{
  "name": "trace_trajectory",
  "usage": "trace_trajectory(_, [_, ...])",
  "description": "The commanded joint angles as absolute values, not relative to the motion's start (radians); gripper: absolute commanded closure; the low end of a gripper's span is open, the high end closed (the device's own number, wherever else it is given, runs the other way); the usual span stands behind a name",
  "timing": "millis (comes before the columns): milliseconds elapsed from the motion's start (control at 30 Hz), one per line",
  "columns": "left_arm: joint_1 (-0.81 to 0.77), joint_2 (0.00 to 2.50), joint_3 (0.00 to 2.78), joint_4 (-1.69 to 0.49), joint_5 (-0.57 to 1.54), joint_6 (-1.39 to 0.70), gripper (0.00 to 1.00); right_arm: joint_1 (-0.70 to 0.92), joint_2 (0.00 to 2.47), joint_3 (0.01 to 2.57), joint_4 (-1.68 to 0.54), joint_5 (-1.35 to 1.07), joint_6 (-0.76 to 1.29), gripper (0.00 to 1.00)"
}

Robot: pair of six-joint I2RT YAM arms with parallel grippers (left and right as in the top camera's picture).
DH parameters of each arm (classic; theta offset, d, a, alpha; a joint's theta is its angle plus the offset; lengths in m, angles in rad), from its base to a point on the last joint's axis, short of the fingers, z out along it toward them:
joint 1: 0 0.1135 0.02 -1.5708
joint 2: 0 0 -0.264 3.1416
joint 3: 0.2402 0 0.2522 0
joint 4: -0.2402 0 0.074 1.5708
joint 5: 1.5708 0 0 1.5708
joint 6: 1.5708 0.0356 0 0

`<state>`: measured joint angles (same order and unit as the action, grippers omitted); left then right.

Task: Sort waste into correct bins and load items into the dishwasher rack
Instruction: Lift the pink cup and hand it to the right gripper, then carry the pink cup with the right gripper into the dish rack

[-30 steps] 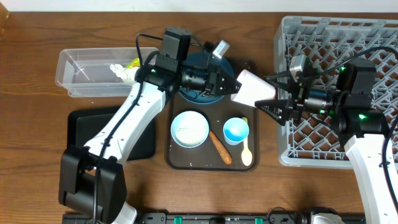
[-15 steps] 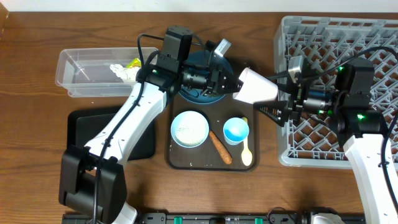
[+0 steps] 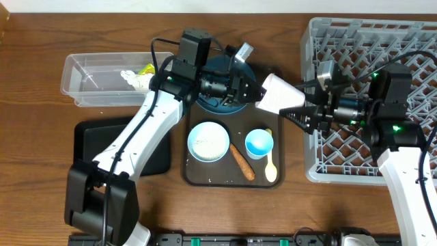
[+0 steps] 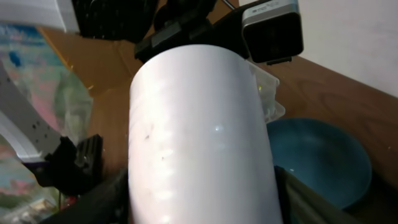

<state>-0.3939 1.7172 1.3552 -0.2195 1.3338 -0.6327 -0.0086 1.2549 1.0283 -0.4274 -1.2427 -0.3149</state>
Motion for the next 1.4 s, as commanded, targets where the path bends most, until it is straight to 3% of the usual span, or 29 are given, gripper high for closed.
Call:
trace_trajectory(0, [-0.394,1.721,1.358,-0.214,1.346,-0.646,0.94,0.001,1.262,1.045,-0.427,-1.268,-0.315,0.44])
trace_trajectory(200, [-0.394,1.721,1.358,-0.214,1.346,-0.646,0.93,0.001,1.262,1.045,-0.430,-1.267,-0.314,0.50])
trace_trajectory(333, [-0.394,1.721,1.358,-0.216,1.316,-0.625,0.69,0.001,1.262,1.045,-0.453,-1.248,-0.305,0.57])
trace_trajectory(400, [-0.394,1.721,1.358,-0.239,1.272,-0.566,0.62,0.001,1.262,1.045,-0.477,-1.211,-0.276,0.61])
trace_trajectory(600, [-0.394,1.721,1.358,-0.527,0.810,-0.366,0.54,0.001,1.262,1.045,-0.561,-1.031,-0.151,0.96])
trace_trajectory(633, [-0.394,1.720,1.358,-0.568,0.724,-0.344,0.53,0.001,1.262,1.045,-0.576,-0.999,-0.141,0.99])
trace_trajectory(1067, [-0.327,1.512,1.358,-0.881,0.133,-0.254,0.53,-0.004,1.228,1.178,-0.855,-0.552,-0.048,0.99])
trace_trajectory(1367, [-0.297,1.444,1.358,-1.014,0.032,-0.255,0.53,-0.109,1.229,1.435,-1.139,-0.057,0.103,0.99])
